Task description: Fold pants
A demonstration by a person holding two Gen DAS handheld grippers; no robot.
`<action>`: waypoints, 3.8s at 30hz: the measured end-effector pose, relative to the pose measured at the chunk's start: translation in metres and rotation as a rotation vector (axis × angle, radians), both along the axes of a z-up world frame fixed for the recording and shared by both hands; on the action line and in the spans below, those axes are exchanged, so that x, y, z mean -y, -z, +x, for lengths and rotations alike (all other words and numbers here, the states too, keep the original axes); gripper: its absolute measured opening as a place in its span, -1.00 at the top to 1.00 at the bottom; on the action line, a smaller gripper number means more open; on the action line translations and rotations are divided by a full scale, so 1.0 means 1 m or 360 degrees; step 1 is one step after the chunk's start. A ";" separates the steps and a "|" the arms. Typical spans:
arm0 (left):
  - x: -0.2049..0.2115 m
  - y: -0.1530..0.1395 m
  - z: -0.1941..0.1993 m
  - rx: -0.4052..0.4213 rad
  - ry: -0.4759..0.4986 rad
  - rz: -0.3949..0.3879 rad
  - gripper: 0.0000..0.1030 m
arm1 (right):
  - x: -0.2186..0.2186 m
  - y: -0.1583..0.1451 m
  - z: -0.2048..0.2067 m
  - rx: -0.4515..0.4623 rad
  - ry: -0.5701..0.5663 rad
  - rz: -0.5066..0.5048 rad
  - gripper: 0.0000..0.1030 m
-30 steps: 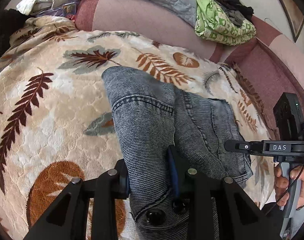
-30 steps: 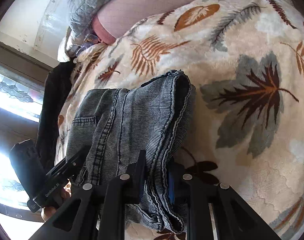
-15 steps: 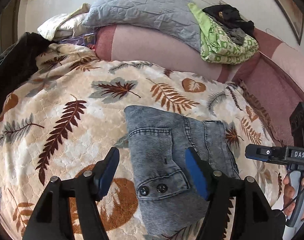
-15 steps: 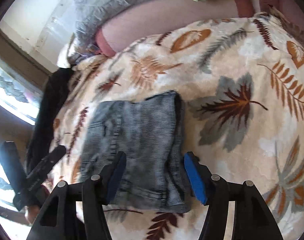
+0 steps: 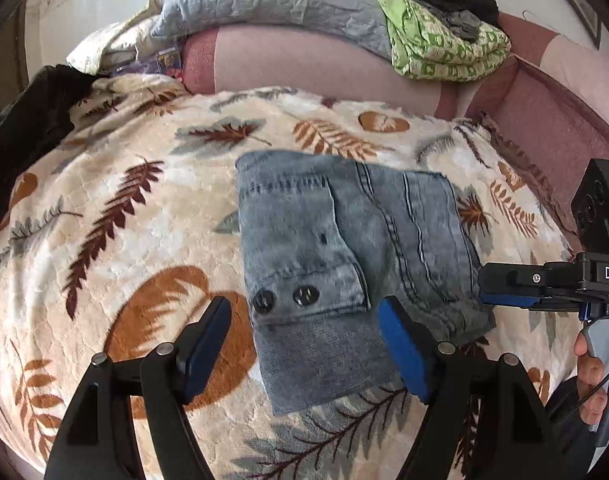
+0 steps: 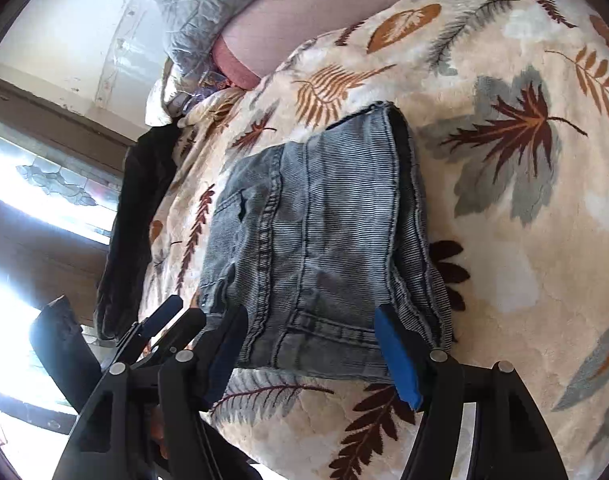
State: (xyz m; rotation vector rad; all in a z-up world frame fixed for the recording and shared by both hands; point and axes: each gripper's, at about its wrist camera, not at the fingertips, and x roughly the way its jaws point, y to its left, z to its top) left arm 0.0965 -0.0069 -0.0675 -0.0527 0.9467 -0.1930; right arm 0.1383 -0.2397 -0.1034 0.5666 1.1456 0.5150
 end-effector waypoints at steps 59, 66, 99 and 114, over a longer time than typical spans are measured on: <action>-0.005 -0.040 -0.116 0.0275 -0.0487 0.0138 -0.59 | -0.023 -0.027 -0.158 0.0936 0.0172 -0.0839 -0.69; -0.023 -0.044 -0.128 0.0266 -0.0549 0.0098 -0.59 | -0.037 -0.022 -0.150 0.0913 0.0142 -0.0855 -0.69; 0.012 -0.028 -0.106 0.0223 -0.0378 0.0202 -0.59 | -0.023 -0.037 -0.158 0.0935 0.0252 -0.0724 -0.69; 0.017 -0.019 -0.095 0.0215 -0.0353 0.0198 -0.59 | -0.029 -0.034 -0.156 0.0948 0.0232 -0.0777 -0.69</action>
